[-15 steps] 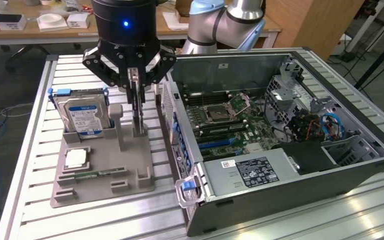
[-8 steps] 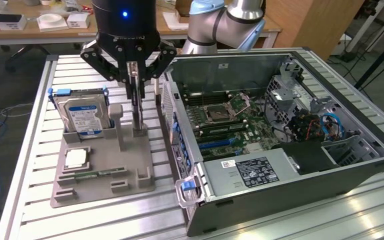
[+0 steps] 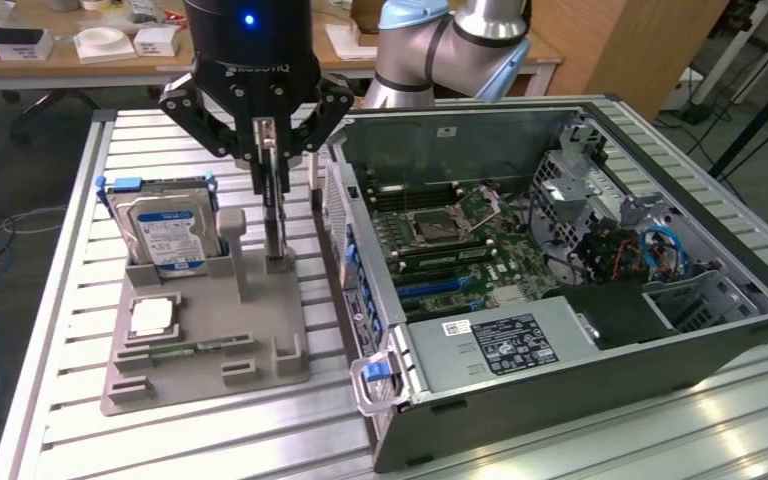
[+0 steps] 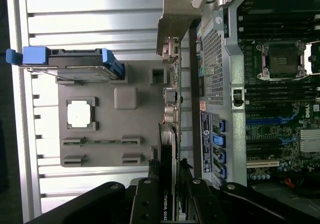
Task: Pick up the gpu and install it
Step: 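Pick up the gpu and move the gpu toward the slot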
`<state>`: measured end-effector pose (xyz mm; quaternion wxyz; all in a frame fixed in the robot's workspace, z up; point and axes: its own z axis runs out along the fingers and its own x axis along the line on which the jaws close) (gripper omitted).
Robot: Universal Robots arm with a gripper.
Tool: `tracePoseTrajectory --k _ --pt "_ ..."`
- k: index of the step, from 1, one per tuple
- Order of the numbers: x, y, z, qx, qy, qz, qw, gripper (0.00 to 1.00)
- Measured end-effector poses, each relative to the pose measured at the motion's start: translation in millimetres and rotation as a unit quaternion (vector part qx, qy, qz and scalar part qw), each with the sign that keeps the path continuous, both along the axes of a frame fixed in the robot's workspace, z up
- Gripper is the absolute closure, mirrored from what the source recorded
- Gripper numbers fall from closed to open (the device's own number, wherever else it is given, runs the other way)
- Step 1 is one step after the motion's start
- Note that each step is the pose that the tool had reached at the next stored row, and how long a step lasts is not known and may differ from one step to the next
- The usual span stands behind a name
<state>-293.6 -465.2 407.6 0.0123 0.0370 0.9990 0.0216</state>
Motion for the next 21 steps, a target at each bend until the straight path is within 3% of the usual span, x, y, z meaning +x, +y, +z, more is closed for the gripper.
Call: tracePoseTrajectory --k 9,21 --pt "2.7 0.0 0.0 0.0000 0.0000 0.000 1.0000 0.74" --pt "15.9 0.0 0.0 0.0000 0.0000 0.000 1.0000 0.74"
